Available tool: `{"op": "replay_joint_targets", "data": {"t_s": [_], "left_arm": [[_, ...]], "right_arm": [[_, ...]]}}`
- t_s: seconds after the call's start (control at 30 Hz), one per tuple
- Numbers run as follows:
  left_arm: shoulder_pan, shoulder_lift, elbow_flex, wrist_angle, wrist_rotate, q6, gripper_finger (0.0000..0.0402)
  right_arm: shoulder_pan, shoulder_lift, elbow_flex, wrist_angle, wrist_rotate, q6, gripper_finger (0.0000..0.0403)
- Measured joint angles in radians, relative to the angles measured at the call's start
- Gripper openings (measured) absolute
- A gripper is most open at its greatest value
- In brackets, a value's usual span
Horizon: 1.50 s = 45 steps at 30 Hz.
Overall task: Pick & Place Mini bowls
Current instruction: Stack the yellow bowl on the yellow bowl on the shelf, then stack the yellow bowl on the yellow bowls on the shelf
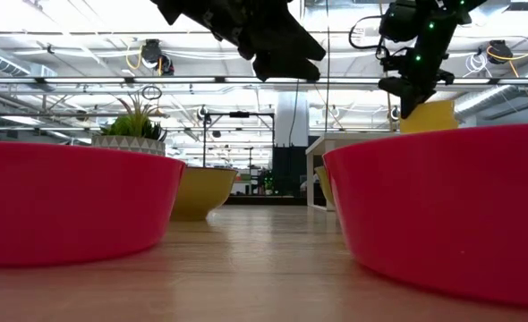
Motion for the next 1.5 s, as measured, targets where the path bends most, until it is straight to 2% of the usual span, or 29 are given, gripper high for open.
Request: {"op": "replay_joint_targets", "data": {"t_s": [0.17,0.5,0.67,0.77,0.87,0.97,1.1,1.23,1.37,1.5], "left_arm": [[0.000,0.000,0.000,-0.005,0.000,-0.002,0.0263],[0.000,0.000,0.000,-0.011,-0.004,-0.015,0.0257],[0.000,-0.035,0.000,-0.169,-0.091,-0.060,0.0249],[0.000,-0.072,0.000,-0.362,-0.115,-0.155,0.0237],[-0.001,-0.083,0.000,-0.601,-0.107,-0.290,0.0222],[-0.012,-0.082,0.000,-0.888,-0.035,-0.453,0.0206],[-0.066,-0.068,-0.002,-1.166,0.018,-0.643,0.0183],[-0.145,-0.069,-0.001,-1.239,0.084,-0.778,0.0165],[-0.232,-0.069,-0.008,-1.180,0.080,-0.876,0.0158],[-0.275,-0.069,-0.073,-1.071,0.094,-0.959,0.0172]], "right_arm": [[0.000,0.000,0.000,-0.006,0.000,-0.007,0.0025],[0.000,-0.023,0.000,0.013,0.002,-0.039,0.0106],[0.007,-0.089,0.000,0.035,-0.001,-0.037,0.0131],[0.029,-0.136,0.000,0.050,-0.058,-0.040,0.0133],[0.055,-0.173,0.000,0.069,-0.213,-0.076,0.0127],[0.084,-0.200,0.000,0.109,-0.367,-0.091,0.0118],[0.123,-0.215,0.000,0.176,-0.489,-0.093,0.0108],[0.156,-0.216,0.000,0.227,-0.496,-0.119,0.0106],[0.168,-0.214,0.000,0.240,-0.495,-0.138,0.0109],[0.171,-0.214,0.000,0.239,-0.495,-0.139,0.0109]]}}
